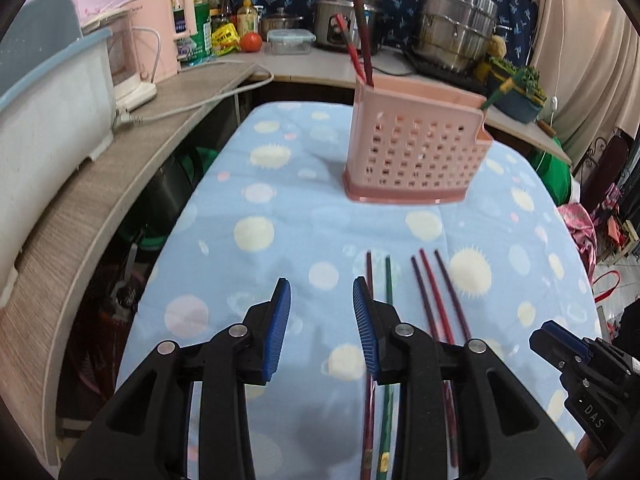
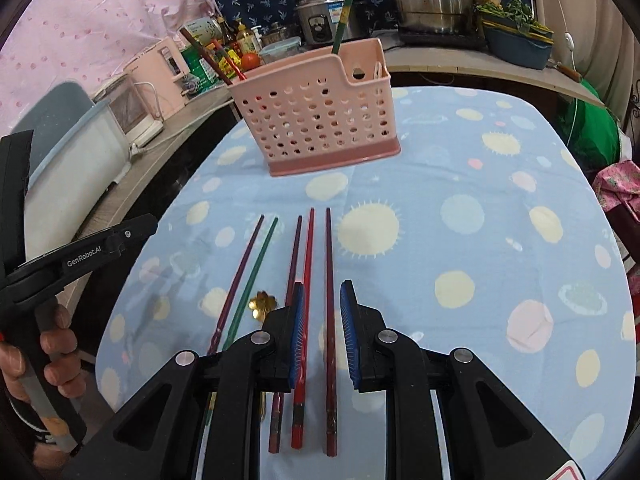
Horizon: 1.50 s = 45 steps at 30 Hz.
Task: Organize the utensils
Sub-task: 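Move the left tool to a dark red chopstick while the right tool moves to another dark red chopstick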
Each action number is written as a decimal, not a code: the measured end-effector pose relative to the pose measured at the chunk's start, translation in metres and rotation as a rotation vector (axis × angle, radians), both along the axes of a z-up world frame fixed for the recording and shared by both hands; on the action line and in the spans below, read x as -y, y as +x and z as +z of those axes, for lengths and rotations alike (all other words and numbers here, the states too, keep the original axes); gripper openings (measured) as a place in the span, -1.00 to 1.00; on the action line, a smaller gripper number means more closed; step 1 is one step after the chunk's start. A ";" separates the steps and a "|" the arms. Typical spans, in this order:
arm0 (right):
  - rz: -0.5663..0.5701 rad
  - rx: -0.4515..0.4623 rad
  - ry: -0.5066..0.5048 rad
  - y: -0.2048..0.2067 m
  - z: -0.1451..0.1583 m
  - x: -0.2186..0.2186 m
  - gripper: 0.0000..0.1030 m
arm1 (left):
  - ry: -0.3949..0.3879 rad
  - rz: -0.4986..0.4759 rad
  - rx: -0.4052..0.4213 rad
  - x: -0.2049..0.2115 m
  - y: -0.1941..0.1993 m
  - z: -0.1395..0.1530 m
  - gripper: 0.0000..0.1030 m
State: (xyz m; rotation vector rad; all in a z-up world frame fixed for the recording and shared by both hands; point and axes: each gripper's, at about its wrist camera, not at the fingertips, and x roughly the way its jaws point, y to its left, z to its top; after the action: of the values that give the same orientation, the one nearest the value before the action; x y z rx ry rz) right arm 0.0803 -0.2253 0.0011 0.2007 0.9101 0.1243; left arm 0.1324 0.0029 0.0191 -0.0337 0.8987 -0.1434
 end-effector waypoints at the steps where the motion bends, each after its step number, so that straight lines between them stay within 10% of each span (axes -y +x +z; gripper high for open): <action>1: 0.003 -0.013 -0.003 -0.003 -0.005 -0.001 -0.63 | 0.001 0.000 -0.009 -0.002 -0.003 -0.005 -0.40; 45: 0.033 -0.124 -0.099 -0.032 -0.064 -0.015 -0.86 | 0.008 -0.062 -0.187 0.013 -0.053 -0.069 -0.30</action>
State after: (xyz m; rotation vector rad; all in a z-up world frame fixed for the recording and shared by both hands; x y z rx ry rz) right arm 0.0486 -0.2101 -0.0632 0.1021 1.0404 0.0979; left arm 0.0791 -0.0101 -0.0501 -0.0114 1.0878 -0.1968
